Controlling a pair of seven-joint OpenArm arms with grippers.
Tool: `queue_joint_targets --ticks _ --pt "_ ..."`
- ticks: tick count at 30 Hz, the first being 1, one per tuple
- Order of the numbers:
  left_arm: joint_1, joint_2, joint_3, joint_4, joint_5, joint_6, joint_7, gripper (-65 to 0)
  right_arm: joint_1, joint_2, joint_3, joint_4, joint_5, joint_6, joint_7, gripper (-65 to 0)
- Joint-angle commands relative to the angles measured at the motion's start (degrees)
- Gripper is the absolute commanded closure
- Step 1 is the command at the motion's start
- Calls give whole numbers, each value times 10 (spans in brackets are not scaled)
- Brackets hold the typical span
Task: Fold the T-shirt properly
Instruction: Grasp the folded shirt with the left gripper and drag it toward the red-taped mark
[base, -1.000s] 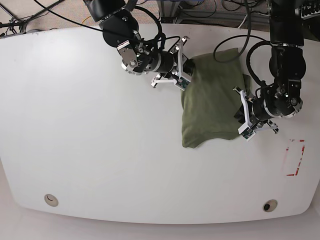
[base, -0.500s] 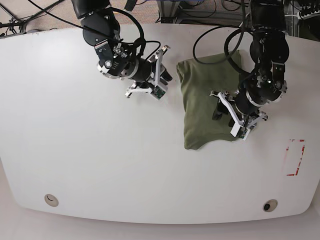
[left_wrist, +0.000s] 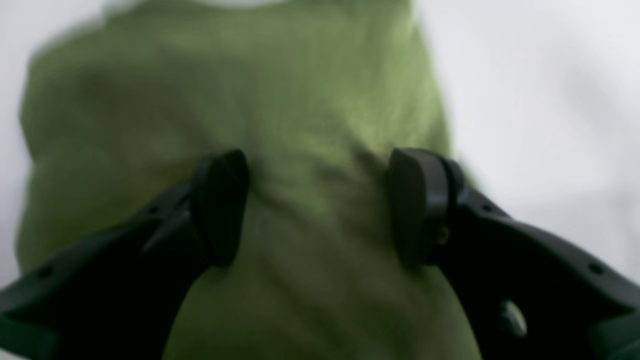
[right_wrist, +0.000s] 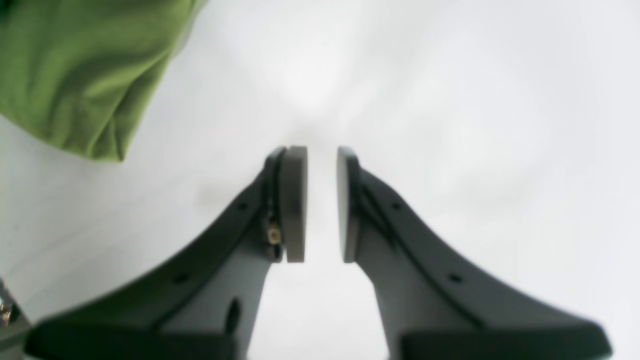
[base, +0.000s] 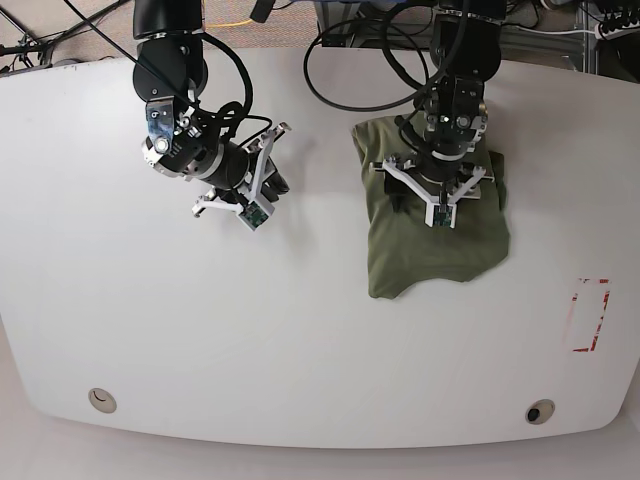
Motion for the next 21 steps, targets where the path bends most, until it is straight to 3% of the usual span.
queue_joint_targets --ticks 1,3,8,10,14,19,21 --pt "1 1 -4 -27 15 15 -27 -411 8 5 17 12 7 0 12 -95" --pt "3 -3 -11 -57 16 20 -41 -411 11 5 32 10 7 0 12 -95" --pt "18 -56 -47 -84 14 16 -67 -414 12 5 58 10 7 0 12 -95" --pt "22 -84 -59 -88 13 -6 -67 -414 11 6 68 10 7 0 12 -95" --pt "26 -171 -103 -91 13 -136 -56 -410 8 7 92 11 7 0 12 -95" --pt "26 -252 -221 -139 15 -306 -56 -410 4 8 108 13 7 0 1 -95" --pt "25 -279 -251 -156 15 -342 -56 -408 1 8 111 15 7 0 0 -95"
